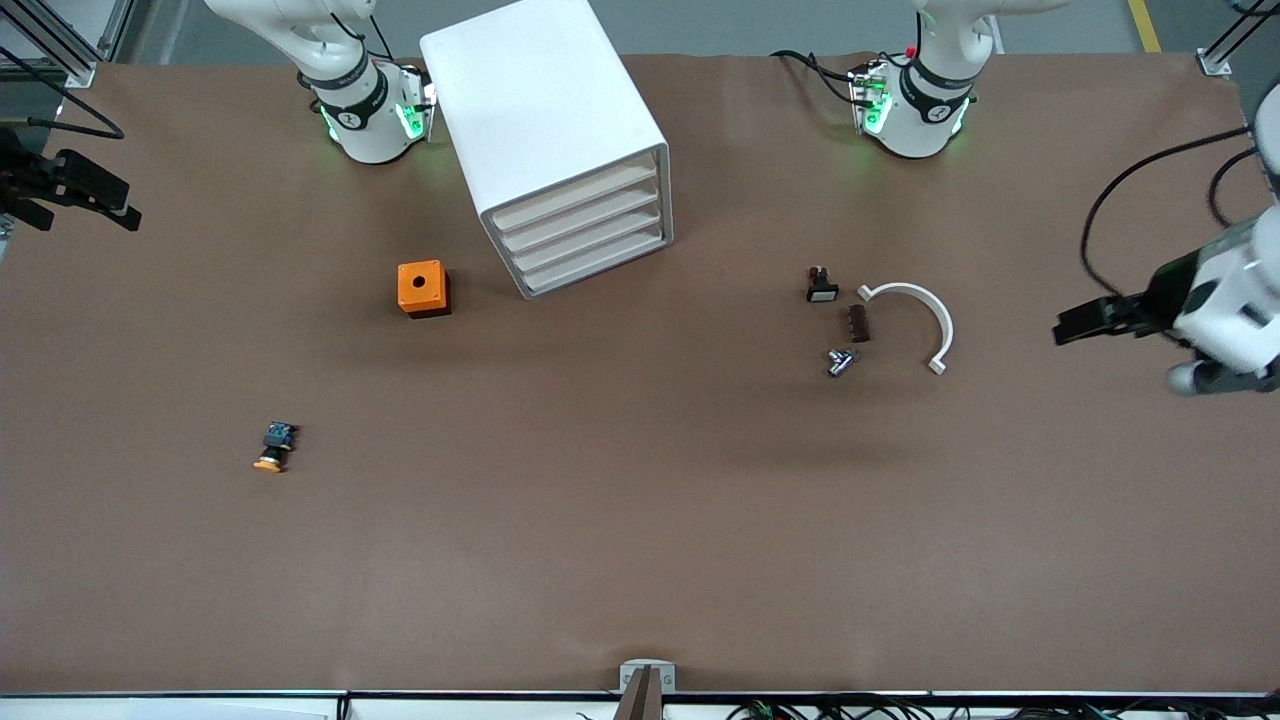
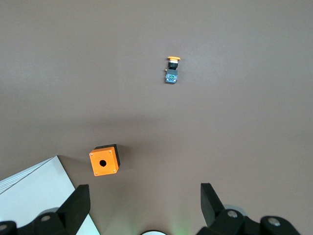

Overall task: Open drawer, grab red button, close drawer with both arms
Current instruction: 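Reach the left gripper toward the white cabinet's drawer handle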

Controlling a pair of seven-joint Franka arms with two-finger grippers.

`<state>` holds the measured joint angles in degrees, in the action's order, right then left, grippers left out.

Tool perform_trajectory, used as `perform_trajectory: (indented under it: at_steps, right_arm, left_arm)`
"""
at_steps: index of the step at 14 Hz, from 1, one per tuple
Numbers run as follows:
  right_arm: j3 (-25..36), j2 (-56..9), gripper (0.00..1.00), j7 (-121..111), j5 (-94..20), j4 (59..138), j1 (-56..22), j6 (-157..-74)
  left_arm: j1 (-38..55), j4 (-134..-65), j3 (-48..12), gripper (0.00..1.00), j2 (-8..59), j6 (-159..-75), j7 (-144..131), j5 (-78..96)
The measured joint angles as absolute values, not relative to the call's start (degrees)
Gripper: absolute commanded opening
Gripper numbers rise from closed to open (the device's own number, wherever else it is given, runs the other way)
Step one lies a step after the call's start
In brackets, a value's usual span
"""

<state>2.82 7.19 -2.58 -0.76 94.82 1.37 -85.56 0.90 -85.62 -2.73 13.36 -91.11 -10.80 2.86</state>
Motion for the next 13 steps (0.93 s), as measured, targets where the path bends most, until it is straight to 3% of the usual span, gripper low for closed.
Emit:
perform_trajectory:
  at_steps: [9, 13]
  right_arm:
    - [2.8, 7.2, 1.00, -2.6, -1.6, 94.7, 1.4, -86.2]
    - [2.8, 7.2, 1.00, -2.6, -1.4, 94.7, 1.4, -87.2]
  left_arm:
    - [15.5, -85.3, -3.5, 1.00, 25.7, -91.5, -52.5, 5.2]
    - [21.9, -81.9, -3.6, 1.00, 31.9, -92.3, -67.4, 10.1]
